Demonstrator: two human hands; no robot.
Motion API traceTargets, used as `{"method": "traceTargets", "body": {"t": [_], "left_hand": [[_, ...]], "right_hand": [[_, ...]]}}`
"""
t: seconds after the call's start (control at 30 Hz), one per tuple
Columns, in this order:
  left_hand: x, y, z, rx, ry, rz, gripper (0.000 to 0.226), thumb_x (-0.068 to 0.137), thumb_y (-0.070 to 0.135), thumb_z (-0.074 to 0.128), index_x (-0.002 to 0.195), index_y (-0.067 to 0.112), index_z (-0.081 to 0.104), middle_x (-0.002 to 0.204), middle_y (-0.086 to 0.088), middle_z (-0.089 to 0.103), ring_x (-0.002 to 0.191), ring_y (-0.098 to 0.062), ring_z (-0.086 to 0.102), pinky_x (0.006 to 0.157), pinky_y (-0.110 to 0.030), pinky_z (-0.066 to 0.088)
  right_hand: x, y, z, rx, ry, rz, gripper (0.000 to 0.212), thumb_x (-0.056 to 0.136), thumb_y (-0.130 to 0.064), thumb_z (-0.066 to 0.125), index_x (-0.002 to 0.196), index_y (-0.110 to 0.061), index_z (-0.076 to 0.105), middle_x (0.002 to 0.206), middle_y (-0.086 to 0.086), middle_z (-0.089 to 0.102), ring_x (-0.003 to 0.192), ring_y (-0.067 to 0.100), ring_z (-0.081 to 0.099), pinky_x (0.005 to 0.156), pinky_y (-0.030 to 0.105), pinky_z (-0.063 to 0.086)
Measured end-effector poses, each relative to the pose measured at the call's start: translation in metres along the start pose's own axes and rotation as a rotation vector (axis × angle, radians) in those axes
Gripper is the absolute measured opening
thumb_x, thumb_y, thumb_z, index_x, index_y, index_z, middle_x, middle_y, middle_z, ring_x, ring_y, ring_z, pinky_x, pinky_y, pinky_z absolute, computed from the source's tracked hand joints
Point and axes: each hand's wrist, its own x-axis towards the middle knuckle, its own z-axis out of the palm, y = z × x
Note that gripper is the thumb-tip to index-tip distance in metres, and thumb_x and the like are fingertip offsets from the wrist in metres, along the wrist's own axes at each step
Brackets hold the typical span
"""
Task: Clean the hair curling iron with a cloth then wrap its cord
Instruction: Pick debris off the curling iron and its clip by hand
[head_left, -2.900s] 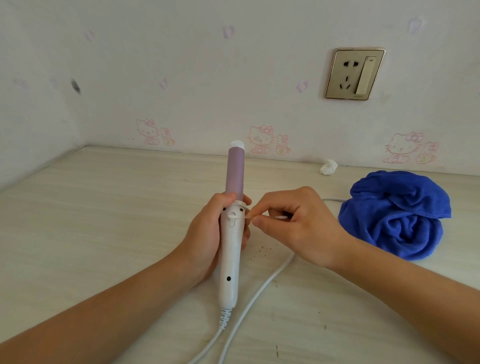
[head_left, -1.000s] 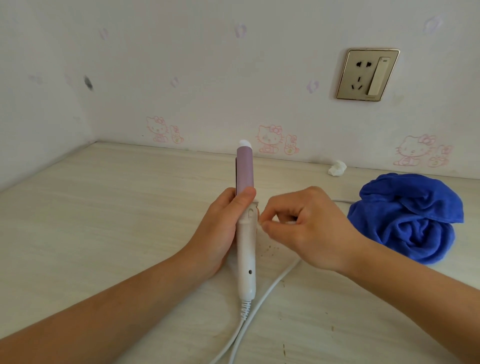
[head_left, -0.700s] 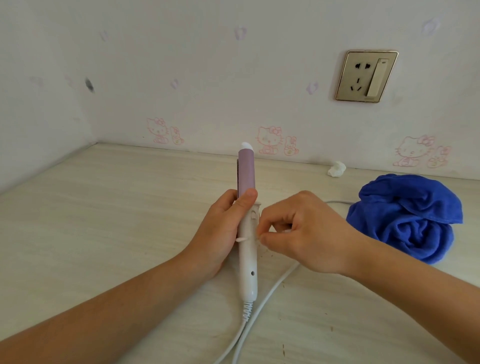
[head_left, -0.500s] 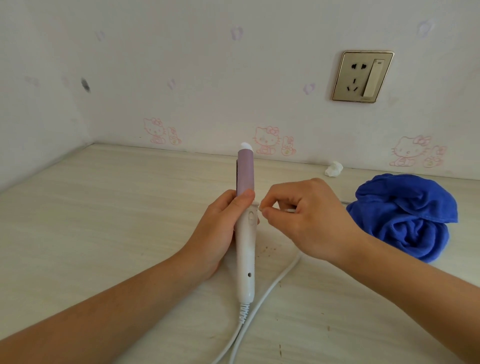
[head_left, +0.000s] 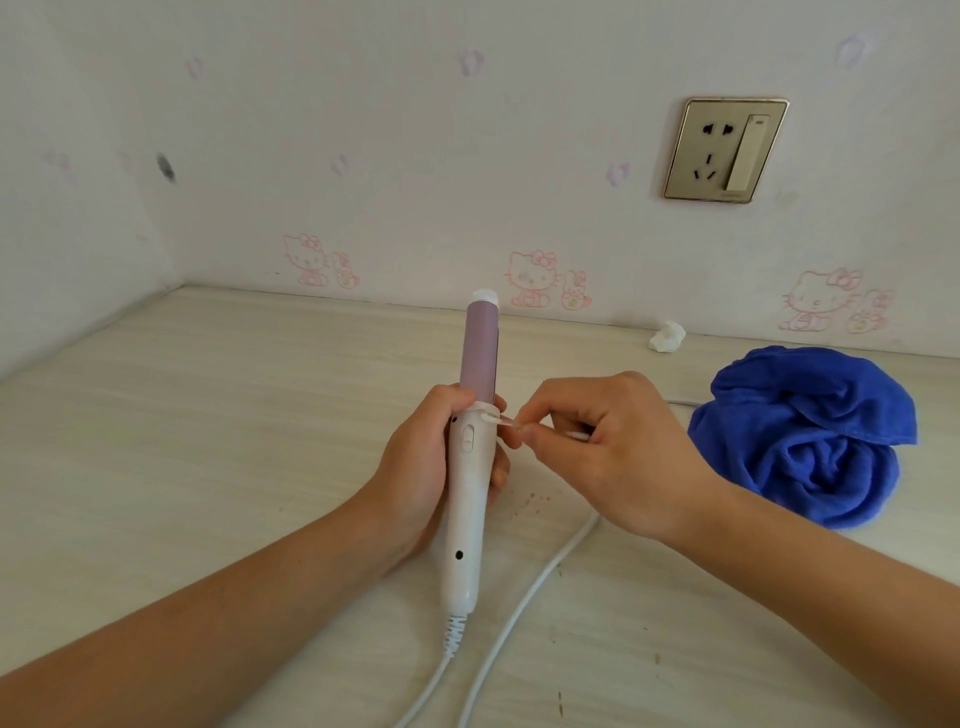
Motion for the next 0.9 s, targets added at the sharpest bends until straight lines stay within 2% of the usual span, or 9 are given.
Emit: {"method": "traceTargets", "body": {"t": [0.13,0.2,0.27,0.47,0.6,0.73,0.9], "left_hand": [[0.0001,-0.0011,-0.0001,0.015,0.009,-0.009,0.039,0.086,0.039,0.052,0.102,0.005,0.064,0.078,-0.014,0.067,0.055,-0.025,0.058,0.048,-0.029,0.048],[0.0001,-0.0025,-0.0009,0.057,0.010,-0.015,0.036,0.087,0.042,0.053,0.095,0.009,0.067,0.070,-0.016,0.065,0.055,-0.025,0.059,0.048,-0.030,0.048],[0.0006,-0.0042,-0.0013,0.103,-0.002,-0.008,0.036,0.088,0.043,0.052,0.090,0.011,0.067,0.065,-0.015,0.064,0.053,-0.024,0.059,0.048,-0.029,0.049],[0.0014,-0.0013,0.0011,0.011,0.003,-0.022,0.040,0.085,0.038,0.052,0.109,0.007,0.059,0.079,-0.011,0.069,0.056,-0.023,0.058,0.048,-0.031,0.049],[0.0006,-0.0005,-0.0016,-0.001,-0.012,-0.006,0.037,0.089,0.037,0.050,0.106,0.006,0.059,0.076,-0.010,0.065,0.057,-0.025,0.056,0.050,-0.030,0.046],[0.0007,-0.0009,-0.0005,0.049,-0.047,0.014,0.037,0.086,0.045,0.065,0.100,0.012,0.057,0.076,-0.007,0.062,0.056,-0.022,0.057,0.049,-0.030,0.048],[0.0032,-0.0025,-0.0026,0.144,-0.015,0.062,0.039,0.084,0.049,0.068,0.099,0.013,0.063,0.079,-0.008,0.069,0.065,-0.022,0.066,0.058,-0.029,0.054]], "right_hand": [[-0.0012,0.0032,-0.0003,0.059,0.020,0.006,0.012,0.091,-0.014,0.071,0.081,-0.017,0.078,0.047,-0.002,0.038,0.045,0.018,0.036,0.047,0.033,0.035],[-0.0031,0.0029,0.0021,0.064,0.014,-0.013,0.011,0.093,-0.012,0.073,0.084,-0.017,0.078,0.047,-0.008,0.037,0.045,0.011,0.036,0.050,0.024,0.033],[-0.0033,0.0028,0.0054,0.038,0.017,0.001,0.012,0.093,-0.013,0.073,0.083,-0.019,0.078,0.047,-0.010,0.037,0.045,0.011,0.036,0.051,0.024,0.034],[-0.0014,0.0035,0.0028,0.089,0.059,0.046,0.025,0.084,-0.039,0.062,0.073,-0.020,0.074,0.045,-0.009,0.035,0.046,0.010,0.033,0.049,0.030,0.032],[-0.0029,0.0065,0.0034,0.062,0.006,0.006,0.010,0.093,-0.015,0.072,0.086,-0.018,0.078,0.047,-0.013,0.041,0.045,0.009,0.038,0.051,0.019,0.031],[-0.0033,0.0090,0.0029,0.091,0.028,-0.016,0.011,0.093,-0.014,0.070,0.088,-0.020,0.079,0.048,-0.012,0.040,0.045,0.009,0.037,0.050,0.020,0.034],[-0.0021,0.0074,0.0003,0.128,-0.106,-0.009,0.014,0.093,-0.010,0.072,0.086,-0.020,0.079,0.046,-0.008,0.038,0.045,0.009,0.034,0.053,0.018,0.032]]}}
